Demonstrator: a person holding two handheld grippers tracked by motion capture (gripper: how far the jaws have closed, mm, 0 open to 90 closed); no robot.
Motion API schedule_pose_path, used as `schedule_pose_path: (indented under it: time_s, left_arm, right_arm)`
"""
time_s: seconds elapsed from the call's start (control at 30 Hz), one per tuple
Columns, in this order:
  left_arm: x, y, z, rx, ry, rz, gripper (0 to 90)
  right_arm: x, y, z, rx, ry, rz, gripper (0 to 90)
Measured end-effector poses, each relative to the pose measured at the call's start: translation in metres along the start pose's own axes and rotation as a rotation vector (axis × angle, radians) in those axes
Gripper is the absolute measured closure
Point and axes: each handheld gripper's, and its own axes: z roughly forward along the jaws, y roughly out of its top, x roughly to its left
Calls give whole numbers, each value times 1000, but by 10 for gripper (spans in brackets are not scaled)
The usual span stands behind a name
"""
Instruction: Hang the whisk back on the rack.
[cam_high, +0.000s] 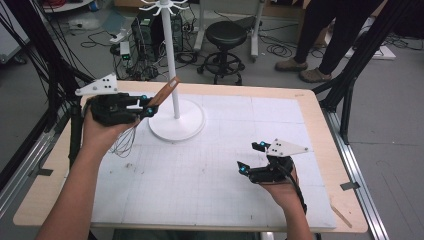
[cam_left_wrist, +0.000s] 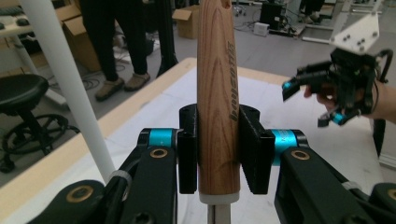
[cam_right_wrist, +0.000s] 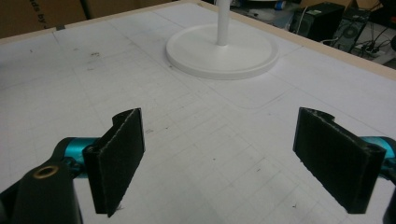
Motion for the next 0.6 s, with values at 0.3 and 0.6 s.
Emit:
schedule_pose_path:
  time_s: [0.3, 0.6]
  left_arm:
    - [12, 35, -11, -102, 35, -4, 710]
    - [27, 62, -21, -138, 54, 4, 710]
  right_arm:
    - [1, 0, 1, 5, 0, -2, 156]
    - [0, 0, 0, 0, 0, 0, 156]
